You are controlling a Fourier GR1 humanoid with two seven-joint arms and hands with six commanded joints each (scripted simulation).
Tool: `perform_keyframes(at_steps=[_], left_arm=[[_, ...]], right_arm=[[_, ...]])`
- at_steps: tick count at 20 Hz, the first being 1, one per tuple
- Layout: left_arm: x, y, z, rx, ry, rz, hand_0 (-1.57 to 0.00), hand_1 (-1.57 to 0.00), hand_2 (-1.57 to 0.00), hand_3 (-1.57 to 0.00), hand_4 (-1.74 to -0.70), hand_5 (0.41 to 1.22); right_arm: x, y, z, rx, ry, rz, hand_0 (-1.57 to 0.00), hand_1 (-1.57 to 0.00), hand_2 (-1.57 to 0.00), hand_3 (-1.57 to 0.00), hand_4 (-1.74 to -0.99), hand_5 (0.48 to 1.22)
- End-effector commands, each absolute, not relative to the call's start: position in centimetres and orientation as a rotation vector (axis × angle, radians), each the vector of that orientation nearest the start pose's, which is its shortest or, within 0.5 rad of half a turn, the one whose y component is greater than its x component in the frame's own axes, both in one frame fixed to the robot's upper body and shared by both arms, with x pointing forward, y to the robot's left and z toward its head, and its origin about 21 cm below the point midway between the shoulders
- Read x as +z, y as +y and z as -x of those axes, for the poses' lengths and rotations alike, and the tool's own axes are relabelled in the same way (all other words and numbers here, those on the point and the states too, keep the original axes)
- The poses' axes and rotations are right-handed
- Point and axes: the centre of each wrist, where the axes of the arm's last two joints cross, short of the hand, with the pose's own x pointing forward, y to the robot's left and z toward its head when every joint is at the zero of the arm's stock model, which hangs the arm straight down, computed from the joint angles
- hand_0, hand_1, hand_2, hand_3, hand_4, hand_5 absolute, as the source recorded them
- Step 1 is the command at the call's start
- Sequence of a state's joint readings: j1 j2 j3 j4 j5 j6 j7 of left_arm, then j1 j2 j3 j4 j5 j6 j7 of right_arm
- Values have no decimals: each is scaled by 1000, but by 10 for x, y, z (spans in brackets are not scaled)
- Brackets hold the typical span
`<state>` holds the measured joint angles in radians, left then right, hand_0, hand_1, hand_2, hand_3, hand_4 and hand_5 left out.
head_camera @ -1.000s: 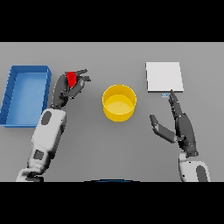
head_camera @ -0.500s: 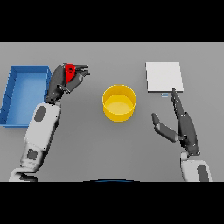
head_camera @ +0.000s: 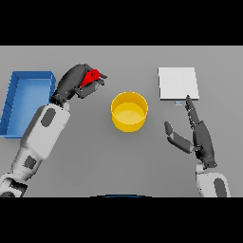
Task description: Pick up the red beaker and tilt it to pour out 1 green nut into yellow bowl. Pick up the yellow bowl and place it on the metallic measuring scale.
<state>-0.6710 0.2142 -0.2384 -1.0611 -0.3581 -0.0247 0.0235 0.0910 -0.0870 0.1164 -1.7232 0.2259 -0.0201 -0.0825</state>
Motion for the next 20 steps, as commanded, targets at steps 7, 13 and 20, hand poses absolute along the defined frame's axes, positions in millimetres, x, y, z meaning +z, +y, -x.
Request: perform_keyframes(at_steps=[7, 13, 20], left_arm=[[97, 129, -392, -1383, -1515, -599, -1570, -1571, -1571, -1570, -1740, 1183], [106, 107, -398, -1779, -1334, -781, -1571, -1571, -1571, -1383, -1710, 1211], [117, 78, -405, -2159, -1213, -880, -1571, -1571, -1571, -1429, -1725, 1219]], right_arm=[[18, -223, -223, 285, -1720, 150, 1, 1, 1, 1, -1183, 673], [15, -222, -217, 258, -1700, 127, 1, 1, 1, 1, -1195, 671], [13, -221, -217, 226, -1703, 124, 1, 1, 1, 1, -1221, 617]])
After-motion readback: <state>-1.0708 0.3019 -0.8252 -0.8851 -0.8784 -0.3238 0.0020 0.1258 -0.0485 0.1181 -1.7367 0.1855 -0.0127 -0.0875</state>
